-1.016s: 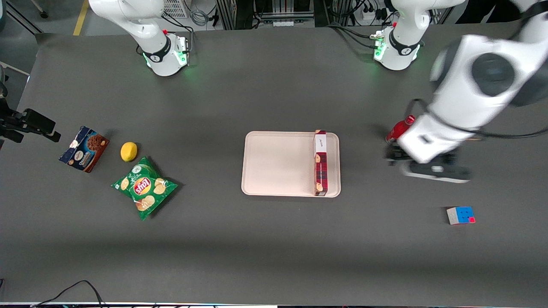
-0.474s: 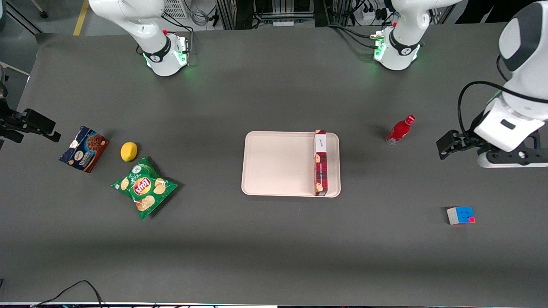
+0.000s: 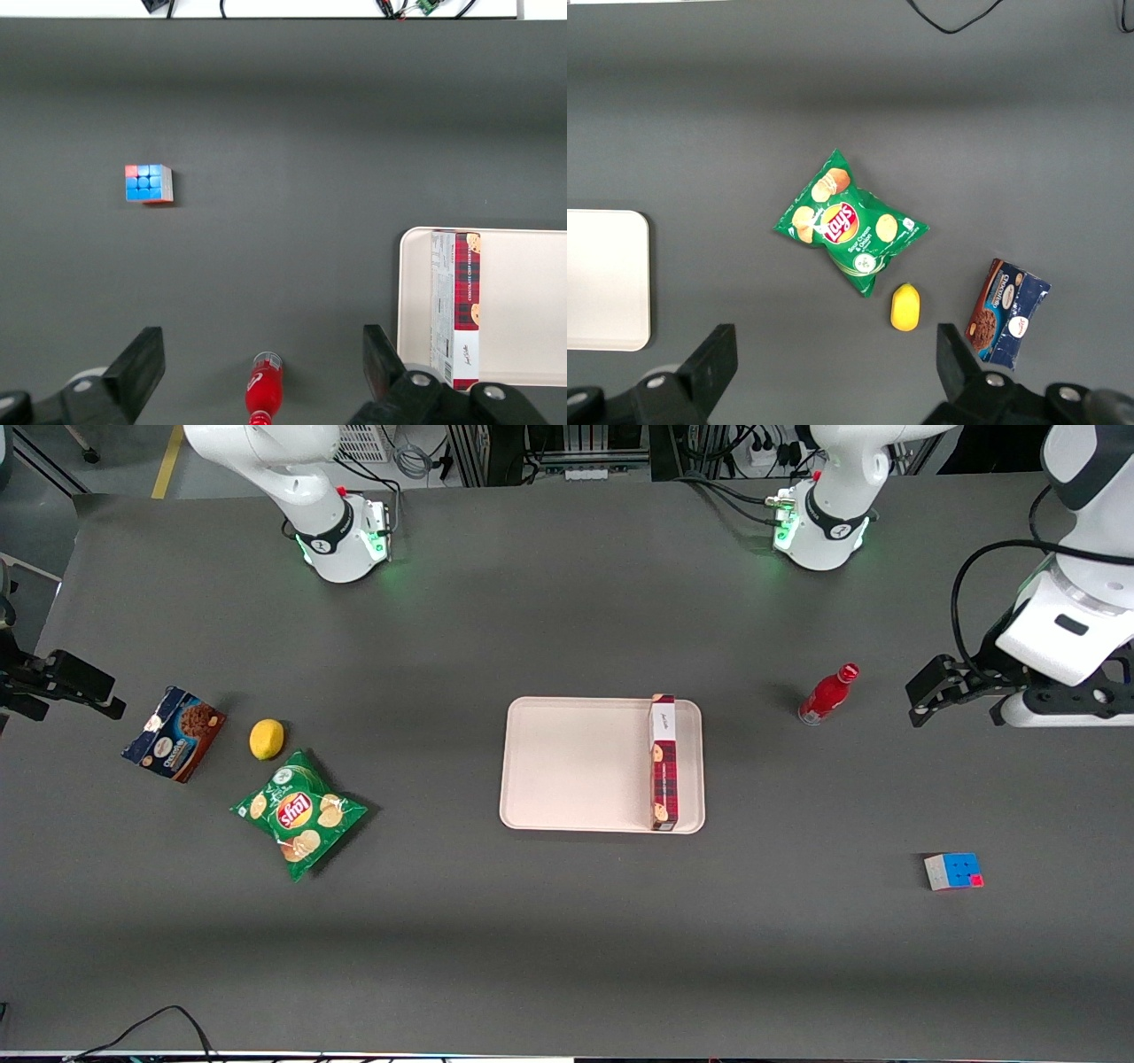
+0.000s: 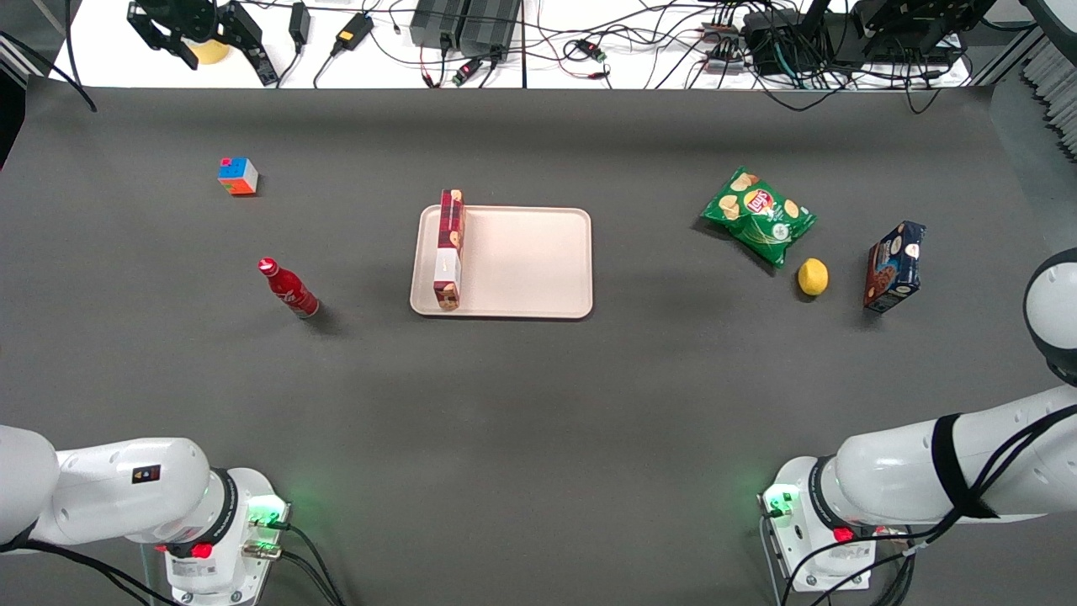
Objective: Place red cookie box on tray
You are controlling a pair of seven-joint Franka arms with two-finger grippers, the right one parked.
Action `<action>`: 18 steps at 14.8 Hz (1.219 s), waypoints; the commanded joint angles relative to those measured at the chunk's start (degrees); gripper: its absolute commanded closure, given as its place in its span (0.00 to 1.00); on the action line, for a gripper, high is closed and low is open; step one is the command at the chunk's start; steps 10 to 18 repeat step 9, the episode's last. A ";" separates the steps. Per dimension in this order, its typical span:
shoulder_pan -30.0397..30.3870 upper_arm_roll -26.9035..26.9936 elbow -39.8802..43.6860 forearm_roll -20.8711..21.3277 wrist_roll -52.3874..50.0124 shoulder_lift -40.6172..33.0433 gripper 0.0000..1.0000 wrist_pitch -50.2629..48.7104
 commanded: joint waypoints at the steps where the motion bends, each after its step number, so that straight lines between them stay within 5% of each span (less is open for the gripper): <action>1: -0.48 0.55 4.06 -0.44 3.49 2.59 0.00 -4.26; 6: -0.83 0.46 5.48 2.45 3.40 2.86 0.00 -8.22; 18: -3.62 0.46 5.65 1.32 -1.14 2.86 0.00 -9.73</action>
